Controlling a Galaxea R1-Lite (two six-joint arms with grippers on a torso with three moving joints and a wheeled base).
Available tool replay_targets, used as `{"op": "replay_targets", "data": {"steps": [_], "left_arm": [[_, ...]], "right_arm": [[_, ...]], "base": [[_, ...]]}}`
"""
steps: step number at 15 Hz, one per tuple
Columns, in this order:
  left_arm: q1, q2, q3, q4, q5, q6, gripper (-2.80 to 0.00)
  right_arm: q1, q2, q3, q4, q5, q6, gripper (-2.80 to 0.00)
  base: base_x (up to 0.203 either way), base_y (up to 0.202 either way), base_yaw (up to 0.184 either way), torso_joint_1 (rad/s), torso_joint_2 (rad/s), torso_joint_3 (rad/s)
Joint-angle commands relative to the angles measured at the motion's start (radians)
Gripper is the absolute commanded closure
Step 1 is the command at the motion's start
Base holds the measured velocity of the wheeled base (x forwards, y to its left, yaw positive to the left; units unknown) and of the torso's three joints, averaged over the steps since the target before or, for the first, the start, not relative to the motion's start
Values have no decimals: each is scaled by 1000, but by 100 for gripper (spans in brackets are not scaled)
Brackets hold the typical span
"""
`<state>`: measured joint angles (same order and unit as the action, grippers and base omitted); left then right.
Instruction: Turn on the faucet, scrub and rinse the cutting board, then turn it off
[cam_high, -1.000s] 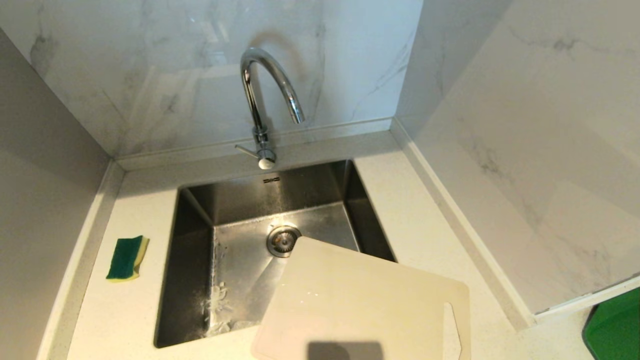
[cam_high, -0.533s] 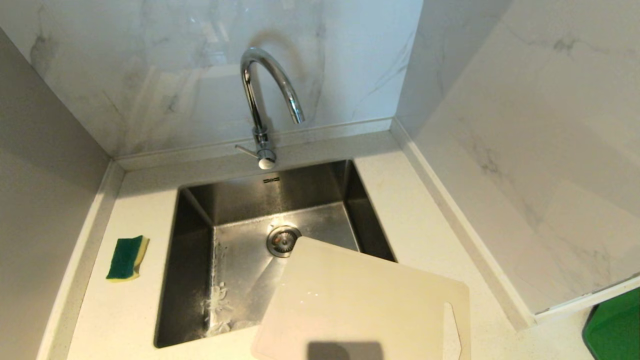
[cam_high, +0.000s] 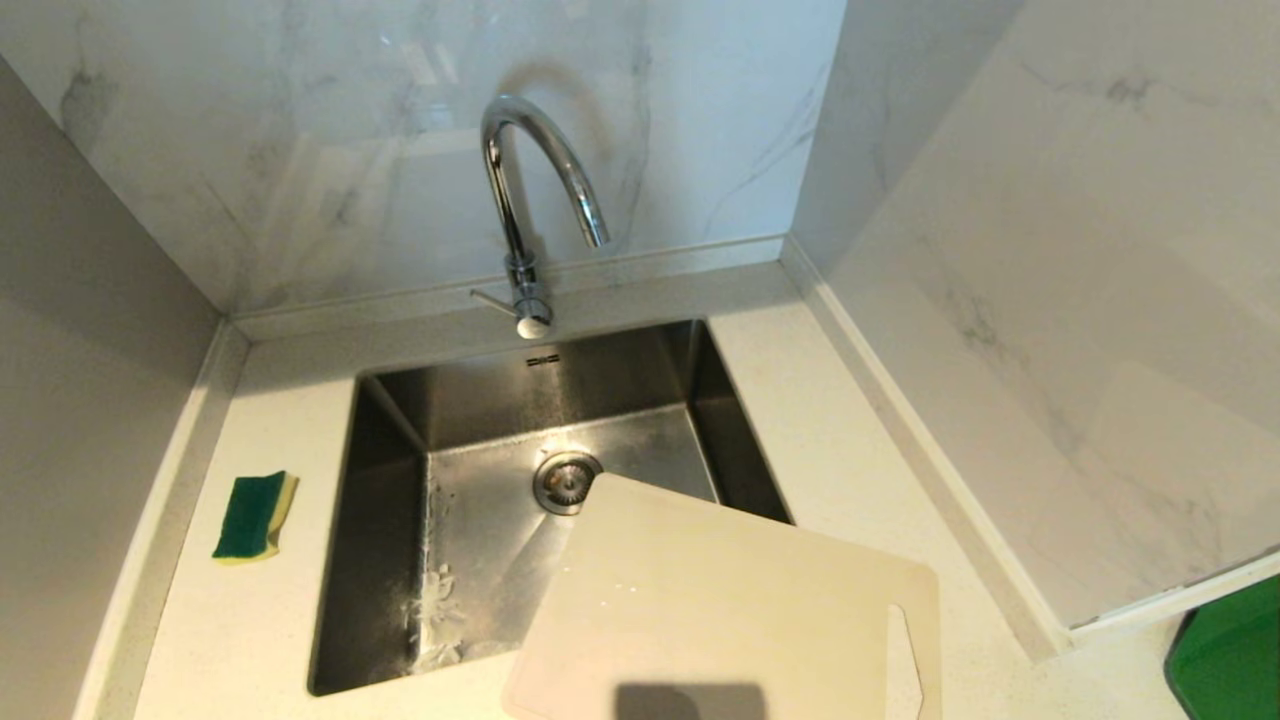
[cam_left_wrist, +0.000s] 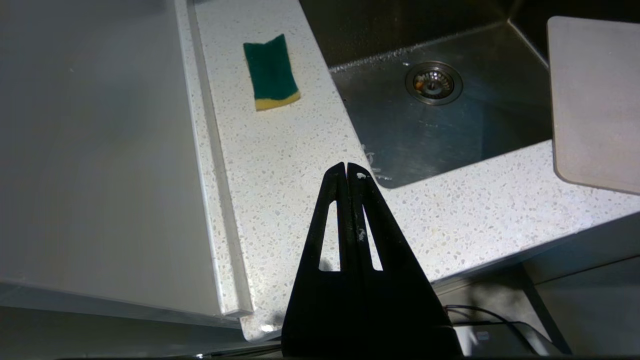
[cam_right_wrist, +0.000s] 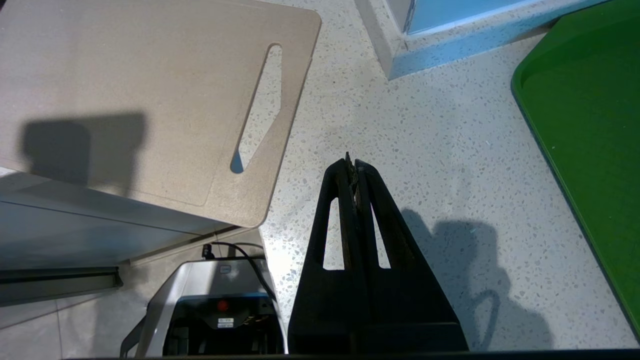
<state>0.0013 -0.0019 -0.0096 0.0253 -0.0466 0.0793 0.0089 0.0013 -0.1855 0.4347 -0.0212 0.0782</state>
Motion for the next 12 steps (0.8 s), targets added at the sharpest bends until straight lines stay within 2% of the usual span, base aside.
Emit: {"op": "replay_targets", "data": {"steps": [1,12], "left_arm": [[0,2,2,-1,1,-9,0],[0,2,2,-2,1,-9,0]], "right_arm": [[0,0,0,3,0,0,0],[0,0,0,1,0,-1,0]], "base": [[0,0,0,0,0,0],[0,0,0,0,0,0]]}}
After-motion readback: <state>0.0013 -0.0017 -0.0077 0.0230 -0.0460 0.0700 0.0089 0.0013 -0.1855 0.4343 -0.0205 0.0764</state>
